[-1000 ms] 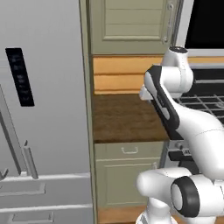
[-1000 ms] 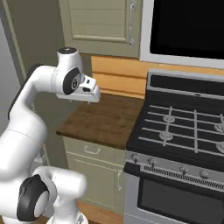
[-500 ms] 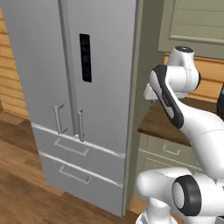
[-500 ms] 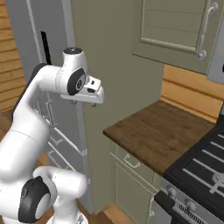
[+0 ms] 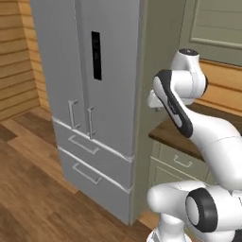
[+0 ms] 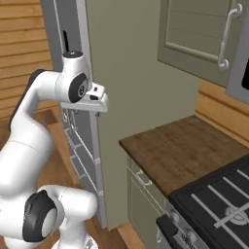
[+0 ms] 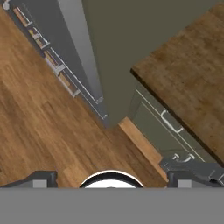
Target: Take a straw from the drawer in front and place it inside the glass cup on the dining counter.
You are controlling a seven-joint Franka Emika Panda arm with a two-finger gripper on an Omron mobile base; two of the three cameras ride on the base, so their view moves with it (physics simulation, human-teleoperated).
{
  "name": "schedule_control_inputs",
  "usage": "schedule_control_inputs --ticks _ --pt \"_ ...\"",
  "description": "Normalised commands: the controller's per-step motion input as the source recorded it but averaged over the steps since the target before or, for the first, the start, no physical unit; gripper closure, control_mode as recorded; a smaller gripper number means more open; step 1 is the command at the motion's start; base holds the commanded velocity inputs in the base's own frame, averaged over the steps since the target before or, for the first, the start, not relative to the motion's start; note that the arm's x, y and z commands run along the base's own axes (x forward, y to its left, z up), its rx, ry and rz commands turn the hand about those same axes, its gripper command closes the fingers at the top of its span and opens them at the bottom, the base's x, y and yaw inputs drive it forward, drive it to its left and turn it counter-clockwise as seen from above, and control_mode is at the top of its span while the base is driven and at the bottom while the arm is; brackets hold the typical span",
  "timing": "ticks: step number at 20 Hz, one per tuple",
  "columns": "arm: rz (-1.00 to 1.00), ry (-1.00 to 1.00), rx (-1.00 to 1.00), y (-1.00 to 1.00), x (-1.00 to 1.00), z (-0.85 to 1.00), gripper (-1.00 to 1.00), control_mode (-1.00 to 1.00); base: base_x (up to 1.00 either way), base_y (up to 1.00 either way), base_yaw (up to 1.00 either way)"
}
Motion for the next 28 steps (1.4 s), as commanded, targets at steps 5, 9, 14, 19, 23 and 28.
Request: schedule_control_inputs --ticks 5,9,14,19,23,28 --pt "0.0 0.0 0.0 0.0 0.0 0.0 -1.0 1.0 -0.38 -0.58 0.18" --pt "0.0 0.0 0.0 0.0 0.0 0.0 -1.0 1.0 -0.3 -0.59 0.21" --pt "0.0 0.0 0.0 0.0 0.0 0.0 -1.0 1.0 -0.08 -0.74 0.31" --pt "0.0 0.0 0.0 0.0 0.0 0.0 -1.0 1.0 0.0 -0.91 0.43" --pt "0.22 0.0 0.0 -0.09 0.0 -0.03 -1.0 -1.0 0.0 -0.4 0.26" --pt "0.1 -0.01 -0.14 0.71 -0.09 -0.08 -1.0 -1.0 0.0 0.0 0.0"
